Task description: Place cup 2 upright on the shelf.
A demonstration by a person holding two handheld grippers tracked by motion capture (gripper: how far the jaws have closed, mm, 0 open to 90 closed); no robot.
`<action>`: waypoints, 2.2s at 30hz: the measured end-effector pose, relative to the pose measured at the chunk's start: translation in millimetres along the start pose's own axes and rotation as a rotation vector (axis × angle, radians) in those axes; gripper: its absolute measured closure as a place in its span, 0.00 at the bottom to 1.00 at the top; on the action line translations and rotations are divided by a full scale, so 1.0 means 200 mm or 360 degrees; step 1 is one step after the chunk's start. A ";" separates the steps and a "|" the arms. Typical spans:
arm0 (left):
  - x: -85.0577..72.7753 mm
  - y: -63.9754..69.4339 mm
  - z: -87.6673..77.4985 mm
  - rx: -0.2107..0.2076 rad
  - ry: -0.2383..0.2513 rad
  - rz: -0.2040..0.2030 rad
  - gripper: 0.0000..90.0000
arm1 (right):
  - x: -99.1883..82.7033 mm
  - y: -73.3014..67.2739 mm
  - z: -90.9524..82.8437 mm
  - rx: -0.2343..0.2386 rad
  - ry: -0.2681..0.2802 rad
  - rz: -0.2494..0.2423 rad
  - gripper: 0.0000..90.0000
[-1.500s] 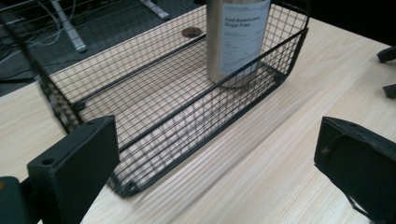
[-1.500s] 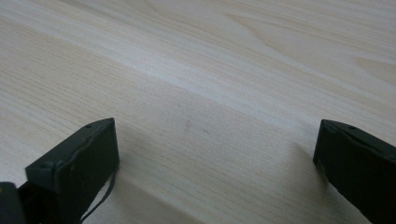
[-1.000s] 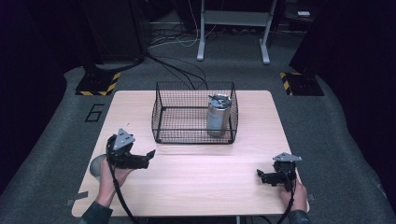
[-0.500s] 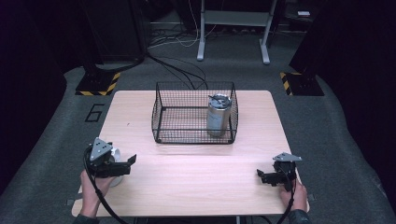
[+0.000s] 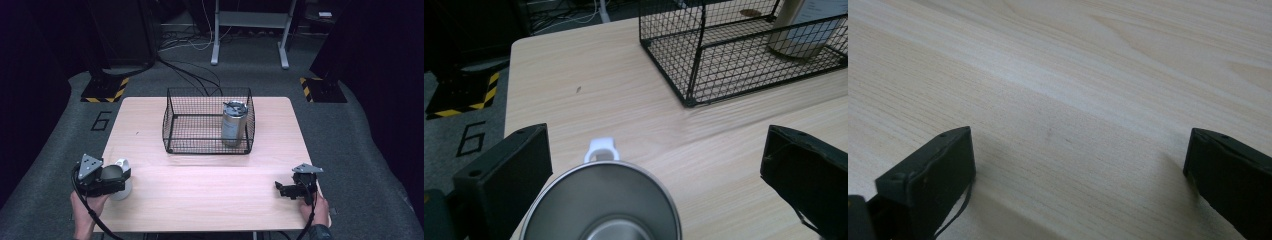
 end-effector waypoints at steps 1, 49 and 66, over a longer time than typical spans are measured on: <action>-0.01 -0.01 -0.01 0.0003 -0.0006 -0.0010 0.00 | 0.00 0.00 0.00 0.0000 0.0000 0.0000 0.00; -0.27 -0.12 0.18 0.0075 -0.0142 -0.0094 0.06 | 0.00 0.00 0.00 0.0000 -0.0001 0.0000 0.00; -0.16 -0.04 0.14 0.0001 -0.0076 -0.0022 0.06 | 0.00 0.00 0.00 0.0000 0.0000 0.0000 0.00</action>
Point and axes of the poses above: each handheld gripper's, and its own axes: z roughly forward along the jaws, x roughly out of its top, y roughly to its right, the point moved 8 cm from there along z, roughly forward along the jaws, and after that the axes turned 6 degrees about -y, right-handed, at the moved point
